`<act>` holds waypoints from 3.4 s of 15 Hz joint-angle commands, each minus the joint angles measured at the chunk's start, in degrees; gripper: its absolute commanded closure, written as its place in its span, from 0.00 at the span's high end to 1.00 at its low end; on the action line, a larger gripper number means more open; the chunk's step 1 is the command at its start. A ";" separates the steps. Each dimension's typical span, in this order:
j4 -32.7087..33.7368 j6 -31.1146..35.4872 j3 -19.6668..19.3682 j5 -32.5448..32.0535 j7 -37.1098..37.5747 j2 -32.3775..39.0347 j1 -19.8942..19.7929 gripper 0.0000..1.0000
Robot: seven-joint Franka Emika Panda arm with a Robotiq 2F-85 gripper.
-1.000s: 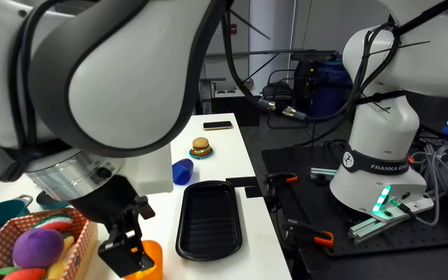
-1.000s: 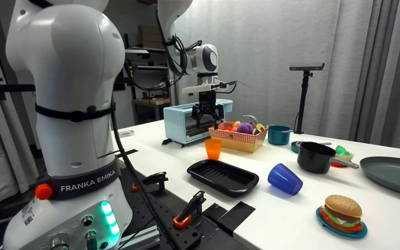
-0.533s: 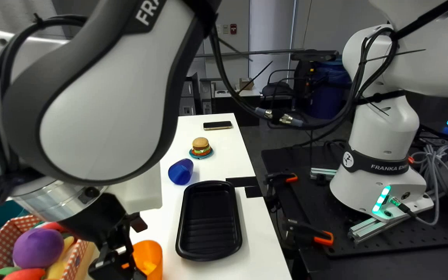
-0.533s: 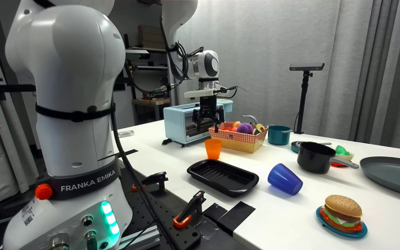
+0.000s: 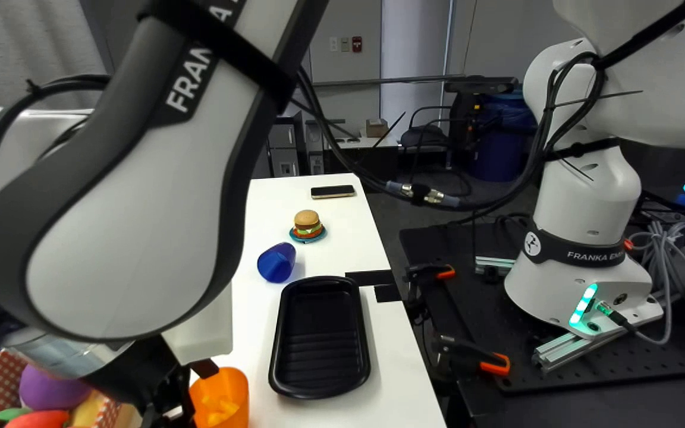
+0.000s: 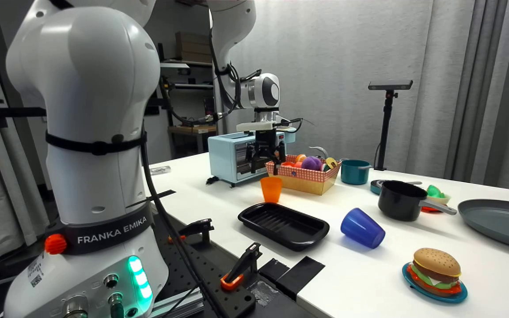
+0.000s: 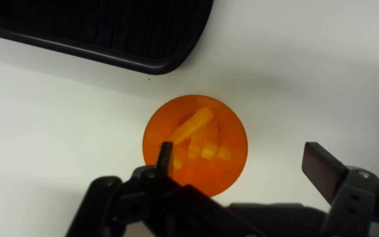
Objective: Pour the fries out of the orange cup onto the oven tray
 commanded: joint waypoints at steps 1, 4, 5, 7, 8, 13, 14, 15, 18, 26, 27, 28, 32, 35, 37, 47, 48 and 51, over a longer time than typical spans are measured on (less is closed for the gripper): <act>2.21 -0.69 -0.52 0.89 0.04 2.14 0.84 1.00; 2.51 -0.54 -0.43 1.37 -0.10 3.06 0.75 1.00; 2.73 -0.56 -0.43 1.63 -0.04 3.47 0.72 1.00; 3.10 -0.35 -0.57 1.82 0.44 4.23 0.86 1.00; 3.23 -0.35 -0.60 1.93 0.60 4.54 0.90 1.00; 4.06 -0.24 -0.72 2.38 2.36 5.78 1.53 1.00; 4.15 -0.15 -0.70 2.51 2.96 5.82 1.75 0.84; 4.16 -0.10 -0.70 2.54 3.46 5.83 2.01 0.72; 4.01 0.22 -0.63 2.69 4.93 5.64 2.83 0.49; 3.90 1.36 -0.61 5.40 5.69 5.48 2.76 0.00; 3.64 1.68 -0.77 5.56 5.83 5.17 2.73 0.00; 3.18 1.87 -0.92 5.66 5.93 4.51 2.61 0.01; 0.37 3.76 -1.17 6.69 5.81 1.43 1.92 0.01; -3.03 5.75 -1.62 7.25 5.66 -1.98 1.42 0.01; -5.99 6.92 -1.71 7.58 5.35 -4.81 0.99 0.01; -18.45 7.74 -1.28 7.71 4.51 -17.11 -0.78 0.01; -19.27 7.71 -1.14 7.95 4.21 -18.27 -0.95 0.01; -21.45 7.53 -0.96 8.29 3.65 -21.45 -1.28 0.01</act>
